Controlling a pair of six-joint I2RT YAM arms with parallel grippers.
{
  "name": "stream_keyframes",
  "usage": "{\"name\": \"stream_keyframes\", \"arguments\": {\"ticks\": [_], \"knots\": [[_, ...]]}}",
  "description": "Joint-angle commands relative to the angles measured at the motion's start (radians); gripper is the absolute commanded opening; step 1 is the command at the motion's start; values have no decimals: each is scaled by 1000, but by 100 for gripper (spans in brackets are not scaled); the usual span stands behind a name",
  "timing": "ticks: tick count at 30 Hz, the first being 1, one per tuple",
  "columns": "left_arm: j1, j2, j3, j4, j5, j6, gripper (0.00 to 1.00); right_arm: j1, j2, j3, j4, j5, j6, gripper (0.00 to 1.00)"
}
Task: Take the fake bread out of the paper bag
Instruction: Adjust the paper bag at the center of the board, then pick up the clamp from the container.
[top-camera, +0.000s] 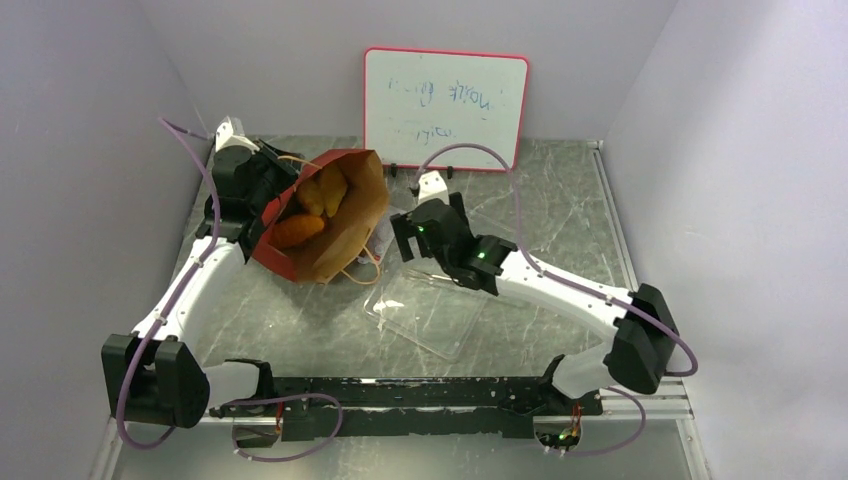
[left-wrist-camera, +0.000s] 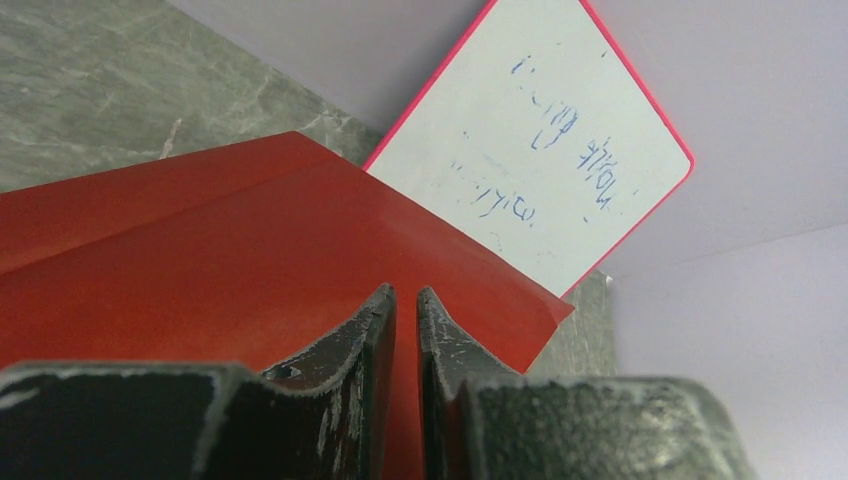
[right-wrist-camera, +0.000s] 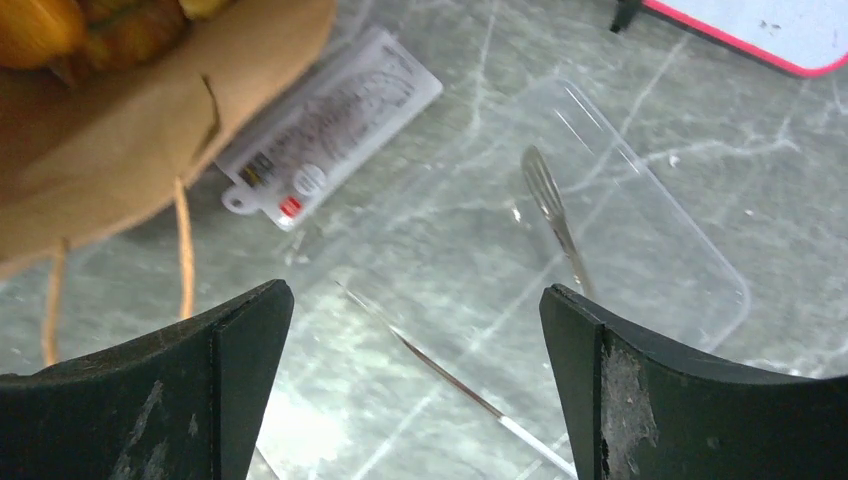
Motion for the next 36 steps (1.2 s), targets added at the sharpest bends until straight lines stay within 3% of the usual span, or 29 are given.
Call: {"name": "stream_keyframes", "arguments": {"ticks": [1, 14, 26, 30, 33, 36], "knots": [[-1, 1, 44, 8, -28, 36, 10, -21, -34, -51, -125, -50, -86, 98], [34, 32, 75, -15, 42, 48, 10, -152, 37, -183, -99, -314, -171, 99], [99, 32, 47, -3, 120, 23, 10, -207, 162, -215, -8, -422, -201, 96], [113, 34, 43, -2, 135, 24, 10, -234, 190, -212, 16, -456, -207, 90], [125, 33, 37, -2, 144, 21, 10, -254, 208, -210, 30, -492, -208, 75], [134, 28, 31, -4, 149, 21, 10, -261, 220, -207, 34, -513, -210, 70]]}}
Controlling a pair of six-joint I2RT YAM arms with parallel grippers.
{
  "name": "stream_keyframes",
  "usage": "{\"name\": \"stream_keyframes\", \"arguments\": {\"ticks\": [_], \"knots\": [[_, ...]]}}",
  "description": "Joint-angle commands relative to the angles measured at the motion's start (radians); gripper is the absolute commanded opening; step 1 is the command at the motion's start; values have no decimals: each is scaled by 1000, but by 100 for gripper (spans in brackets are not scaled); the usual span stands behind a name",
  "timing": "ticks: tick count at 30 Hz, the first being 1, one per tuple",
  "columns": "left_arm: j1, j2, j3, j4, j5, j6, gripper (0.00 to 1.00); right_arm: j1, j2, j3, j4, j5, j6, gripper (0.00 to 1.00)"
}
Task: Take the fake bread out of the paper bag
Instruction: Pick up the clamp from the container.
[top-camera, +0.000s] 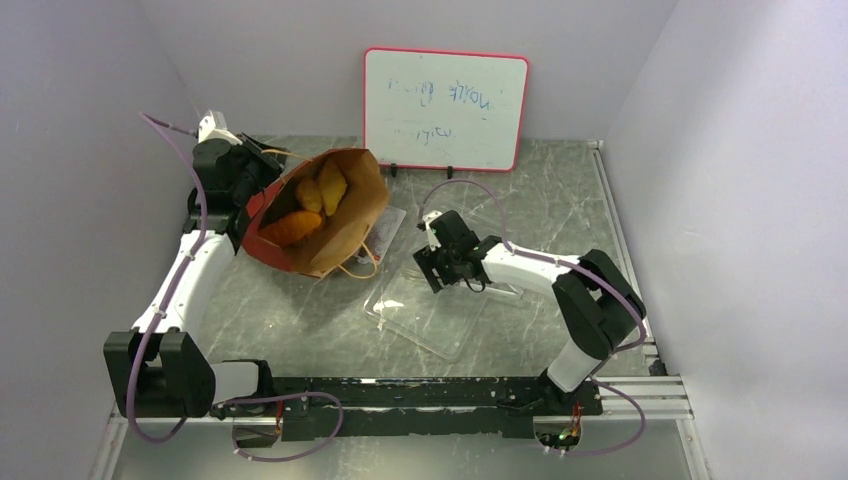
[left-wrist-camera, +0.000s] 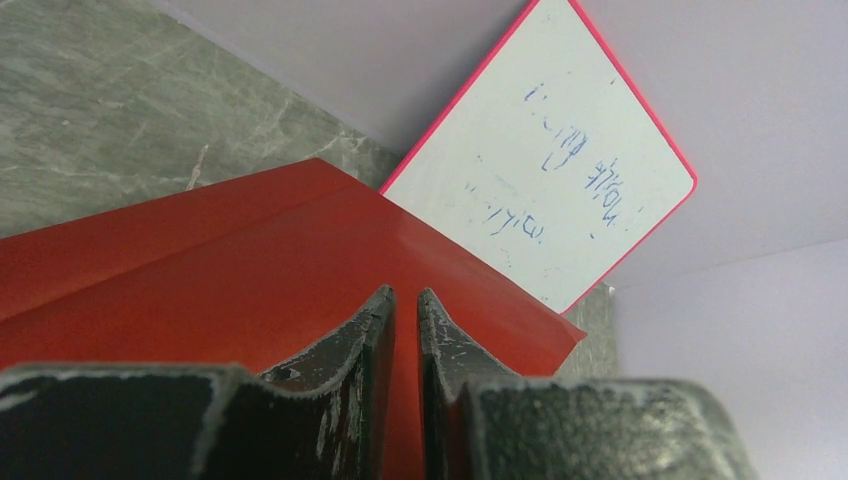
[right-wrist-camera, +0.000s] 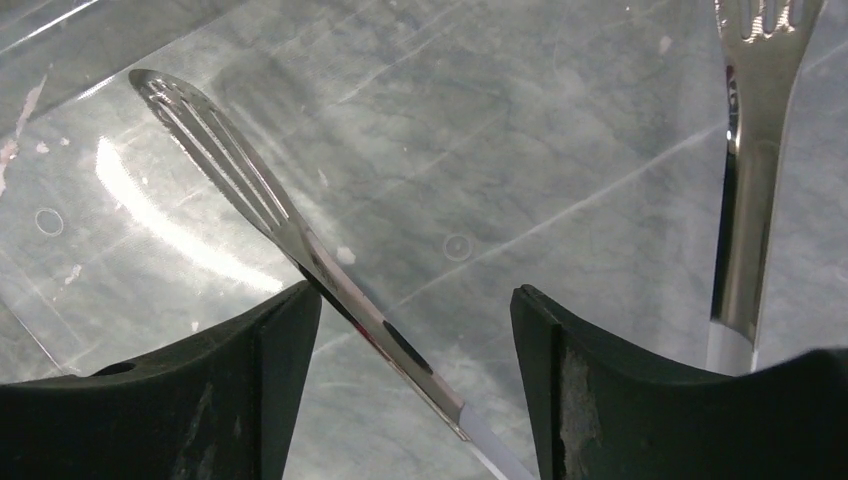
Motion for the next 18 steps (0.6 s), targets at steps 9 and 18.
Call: {"name": "stream_keyframes", "arguments": {"ticks": [9, 18], "knots": [[33, -9, -2, -13, 42, 10, 10, -19, 15, 14, 33, -120, 15, 42], [35, -1, 18, -20, 67, 36, 10, 10, 6, 30, 29, -112, 135, 26]]}}
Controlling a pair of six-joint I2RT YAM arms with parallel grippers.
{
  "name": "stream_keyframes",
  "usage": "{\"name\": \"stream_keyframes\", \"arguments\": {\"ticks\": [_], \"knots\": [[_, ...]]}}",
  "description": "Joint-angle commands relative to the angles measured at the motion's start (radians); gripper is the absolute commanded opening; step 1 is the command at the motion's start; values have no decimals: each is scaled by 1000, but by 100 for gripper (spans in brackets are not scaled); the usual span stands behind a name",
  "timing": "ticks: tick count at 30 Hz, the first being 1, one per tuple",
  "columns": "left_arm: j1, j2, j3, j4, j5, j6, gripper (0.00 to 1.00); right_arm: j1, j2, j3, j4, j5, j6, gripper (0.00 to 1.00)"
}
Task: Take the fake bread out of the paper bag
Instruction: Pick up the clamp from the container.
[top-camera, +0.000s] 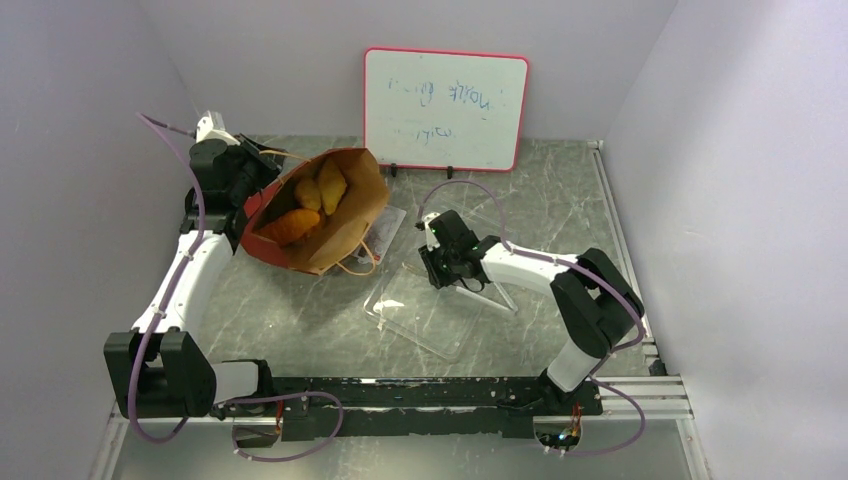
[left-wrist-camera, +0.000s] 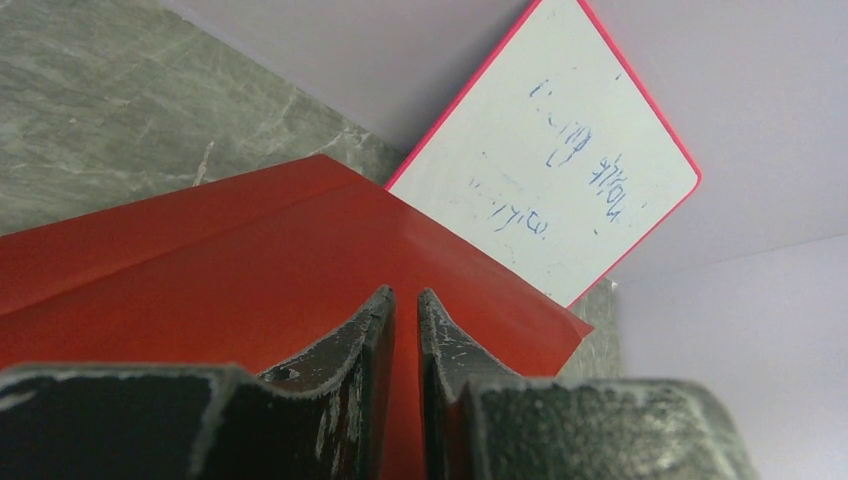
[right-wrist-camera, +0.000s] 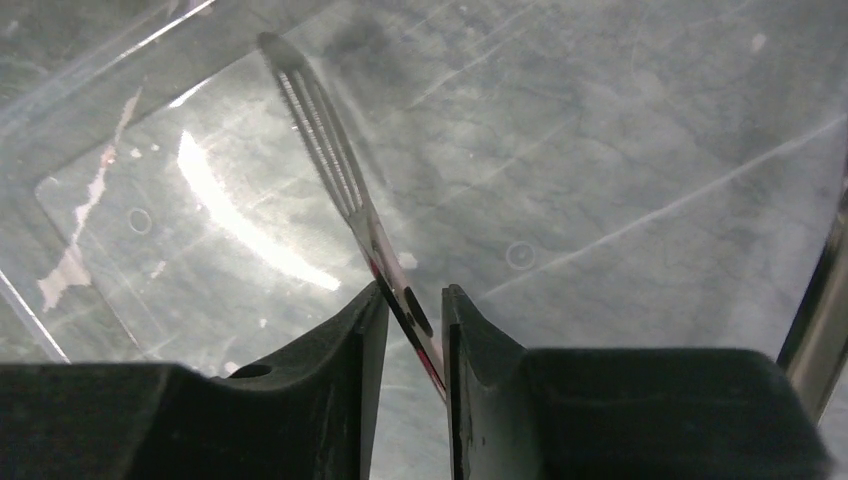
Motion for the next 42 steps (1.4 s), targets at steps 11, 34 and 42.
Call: {"name": "stream_keyframes", "arguments": {"ticks": [11, 34, 42], "knots": [[11, -12, 33, -48, 14, 67, 10, 94, 127, 135, 46, 4, 180, 20], [20, -85, 24, -100, -82, 124, 10, 35, 412, 430, 149, 36, 317, 8], [22, -82, 12, -95, -85, 133, 10, 54, 379, 412, 96, 81, 185, 16]]}}
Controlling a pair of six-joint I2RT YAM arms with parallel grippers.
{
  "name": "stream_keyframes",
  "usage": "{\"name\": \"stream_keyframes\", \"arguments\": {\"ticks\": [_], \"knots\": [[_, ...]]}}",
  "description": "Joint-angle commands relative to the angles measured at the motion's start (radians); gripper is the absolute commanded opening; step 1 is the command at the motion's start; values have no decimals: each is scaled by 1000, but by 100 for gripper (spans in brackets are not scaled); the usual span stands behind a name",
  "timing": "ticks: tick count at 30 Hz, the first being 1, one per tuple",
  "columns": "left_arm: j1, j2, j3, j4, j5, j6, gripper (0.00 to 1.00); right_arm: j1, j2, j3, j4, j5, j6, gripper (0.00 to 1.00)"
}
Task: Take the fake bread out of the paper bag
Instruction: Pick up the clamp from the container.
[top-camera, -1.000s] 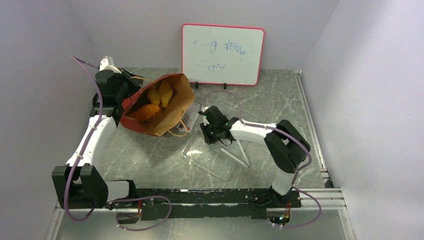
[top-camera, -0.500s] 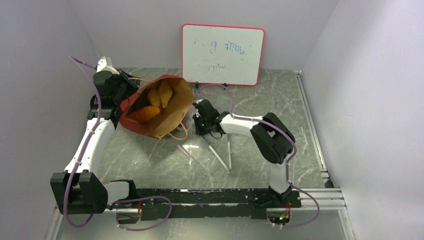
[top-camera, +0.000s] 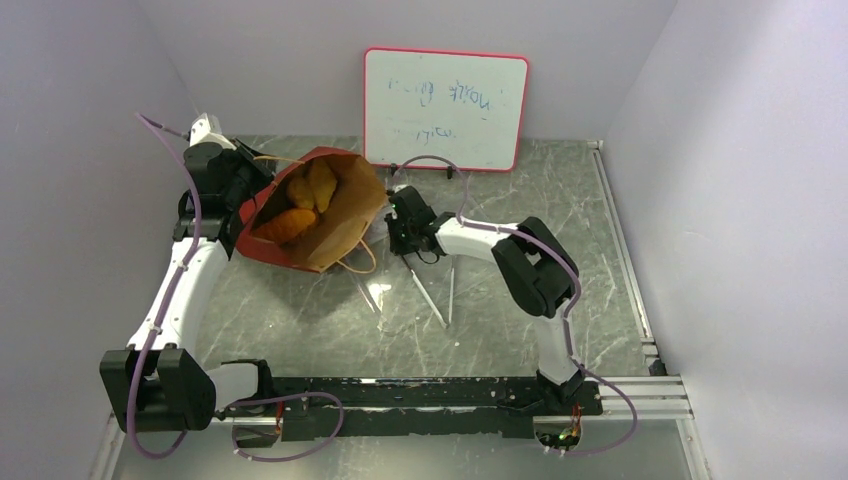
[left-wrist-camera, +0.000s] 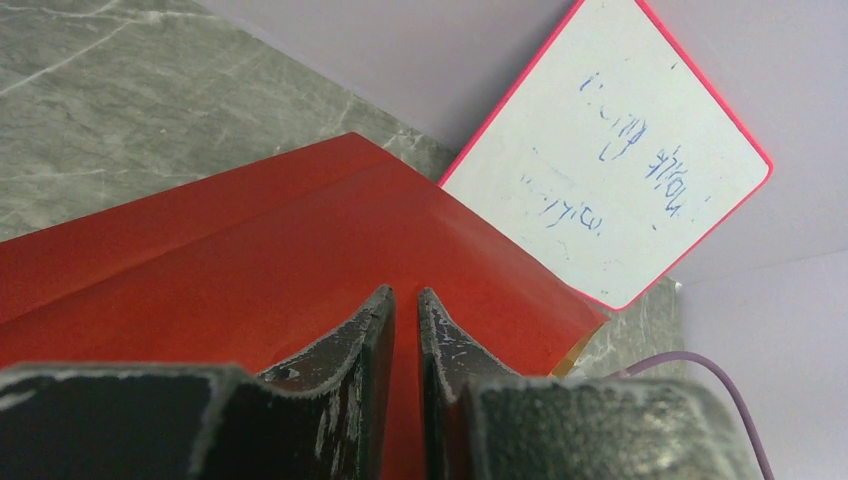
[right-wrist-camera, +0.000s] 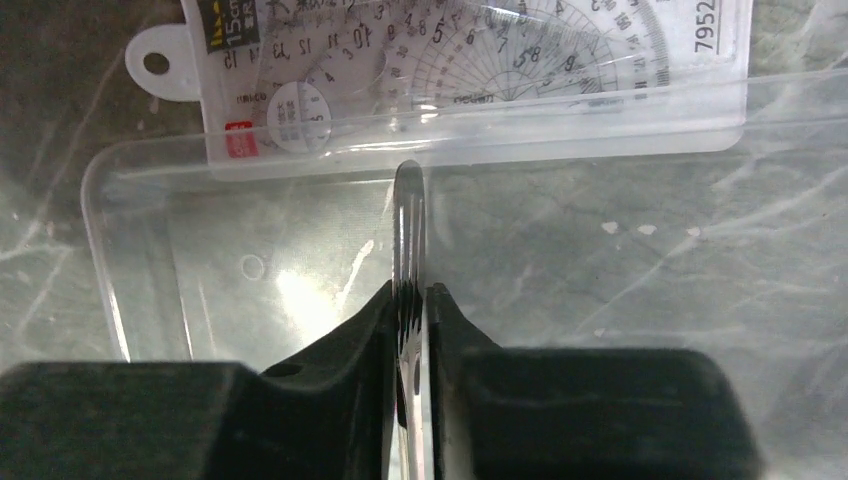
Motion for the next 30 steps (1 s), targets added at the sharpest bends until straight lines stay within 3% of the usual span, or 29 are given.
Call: {"name": "stream_keyframes", "arguments": {"ticks": [1, 7, 11, 13, 17, 22, 27, 30], "knots": [[12, -19, 5, 9, -22, 20, 10, 16, -25, -20, -15, 33, -102, 22], [13, -22, -22, 20, -17, 12, 10, 71, -144, -118, 9, 99, -142, 70], [16, -38, -24, 11, -30, 25, 10, 140, -215, -139, -16, 217, -163, 81], [19, -44, -27, 11, -26, 28, 10, 181, -246, -145, -28, 293, -174, 98], [27, -53, -41, 22, -8, 29, 10, 229, -310, -129, -53, 368, -194, 100], [32, -73, -80, 54, 2, 30, 11, 225, -455, -234, 158, 404, -62, 100], [40, -79, -90, 53, 1, 38, 11, 184, -536, -350, 288, 254, -19, 100], [41, -82, -98, 60, 8, 43, 11, 199, -593, -414, 277, 363, -24, 96]]}}
